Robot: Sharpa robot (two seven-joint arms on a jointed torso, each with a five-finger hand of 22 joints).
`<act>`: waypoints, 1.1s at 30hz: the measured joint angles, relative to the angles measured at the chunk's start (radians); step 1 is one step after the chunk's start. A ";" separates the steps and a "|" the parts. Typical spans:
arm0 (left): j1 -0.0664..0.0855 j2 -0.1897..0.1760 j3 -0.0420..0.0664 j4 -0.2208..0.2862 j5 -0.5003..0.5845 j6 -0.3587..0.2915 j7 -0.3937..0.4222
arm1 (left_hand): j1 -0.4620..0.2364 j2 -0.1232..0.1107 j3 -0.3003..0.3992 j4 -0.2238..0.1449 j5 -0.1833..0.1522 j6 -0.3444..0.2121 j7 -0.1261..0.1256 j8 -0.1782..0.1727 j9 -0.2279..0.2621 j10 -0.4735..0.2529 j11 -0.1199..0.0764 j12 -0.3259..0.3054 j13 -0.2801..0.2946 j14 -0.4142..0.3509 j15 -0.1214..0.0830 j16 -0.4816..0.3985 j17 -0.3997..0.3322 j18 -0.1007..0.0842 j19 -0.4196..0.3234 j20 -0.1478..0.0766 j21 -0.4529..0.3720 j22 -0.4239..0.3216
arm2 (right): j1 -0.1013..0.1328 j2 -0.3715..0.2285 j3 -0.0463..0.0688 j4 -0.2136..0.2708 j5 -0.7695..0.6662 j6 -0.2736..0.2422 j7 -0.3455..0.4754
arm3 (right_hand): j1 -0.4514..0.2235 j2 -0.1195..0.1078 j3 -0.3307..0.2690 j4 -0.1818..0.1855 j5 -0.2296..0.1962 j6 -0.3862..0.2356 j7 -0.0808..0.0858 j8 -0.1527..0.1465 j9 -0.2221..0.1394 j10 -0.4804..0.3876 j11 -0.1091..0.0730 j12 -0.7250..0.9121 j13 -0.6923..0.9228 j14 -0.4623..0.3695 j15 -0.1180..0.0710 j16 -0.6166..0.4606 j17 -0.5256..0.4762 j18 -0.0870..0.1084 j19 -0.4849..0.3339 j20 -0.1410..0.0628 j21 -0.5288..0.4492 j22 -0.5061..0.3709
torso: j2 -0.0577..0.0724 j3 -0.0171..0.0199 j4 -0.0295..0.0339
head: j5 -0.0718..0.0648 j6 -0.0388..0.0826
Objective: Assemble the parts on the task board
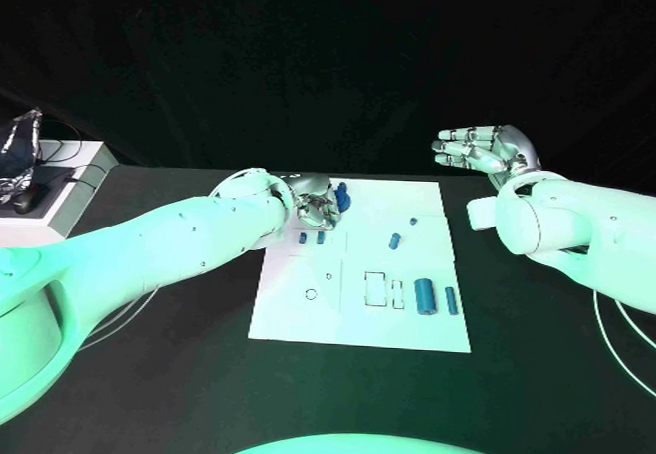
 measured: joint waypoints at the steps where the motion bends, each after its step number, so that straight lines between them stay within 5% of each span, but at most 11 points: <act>1: 0.000 0.000 0.000 0.000 0.000 0.000 0.000 | 0.000 0.000 0.002 -0.002 0.000 0.000 0.000 0.000 0.000 0.000 0.000 -0.004 0.000 0.000 0.000 -0.002 0.001 0.000 0.000 0.000 0.003 0.000 | 0.000 0.000 0.000 0.000 0.000 0.000 0.000 | 0.000 0.000 0.000 0.000 0.000 0.000 0.000 0.000 0.000 0.000 0.000 0.000 0.000 0.000 0.000 0.000 0.000 0.000 0.000 0.000 0.000 0.000 | 0.000 0.0000 0.0000 | 0.000 0.000; 4: 0.000 0.000 -0.001 -0.001 0.002 -0.001 0.000 | 0.000 0.000 0.011 -0.005 0.000 0.000 0.000 0.000 0.000 0.011 0.000 -0.023 0.000 0.008 -0.001 -0.005 0.003 0.015 0.000 0.000 0.012 0.000 | 0.001 0.000 0.000 0.000 0.000 0.000 0.000 | 0.000 0.000 0.003 0.003 0.000 0.000 0.000 0.000 0.000 0.000 0.000 0.000 0.000 0.000 0.000 0.000 0.000 0.000 0.000 0.000 0.000 0.000 | 0.000 0.0000 0.0000 | 0.000 -0.001; 22: -0.002 -0.038 0.000 0.056 0.072 -0.027 0.007 | -0.006 0.009 0.026 -0.006 -0.001 0.024 0.004 -0.003 -0.001 0.057 -0.007 -0.075 0.002 0.042 -0.007 -0.023 0.020 0.015 0.004 -0.004 0.028 0.000 | 0.001 0.000 0.000 0.001 0.000 0.000 0.000 | 0.000 0.000 0.000 0.006 0.000 0.000 0.000 0.000 0.000 0.000 0.000 0.000 0.000 0.000 0.000 0.000 0.000 0.000 -0.007 0.000 0.000 0.000 | -0.001 -0.0012 0.0009 | -0.001 0.002; 33: -0.001 -0.115 0.043 0.140 0.151 -0.048 0.006 | -0.007 0.009 0.030 -0.002 -0.001 0.024 0.004 -0.003 -0.001 0.057 -0.007 -0.075 0.002 0.050 -0.007 -0.026 0.024 0.015 0.007 -0.007 0.028 0.000 | 0.001 -0.005 0.000 0.000 -0.001 0.000 0.001 | 0.000 0.000 0.000 0.006 0.004 0.000 0.000 0.000 0.000 0.000 0.000 0.000 0.000 0.000 0.000 0.000 0.000 0.000 -0.007 0.000 0.000 0.000 | -0.003 -0.0012 0.0033 | -0.002 0.004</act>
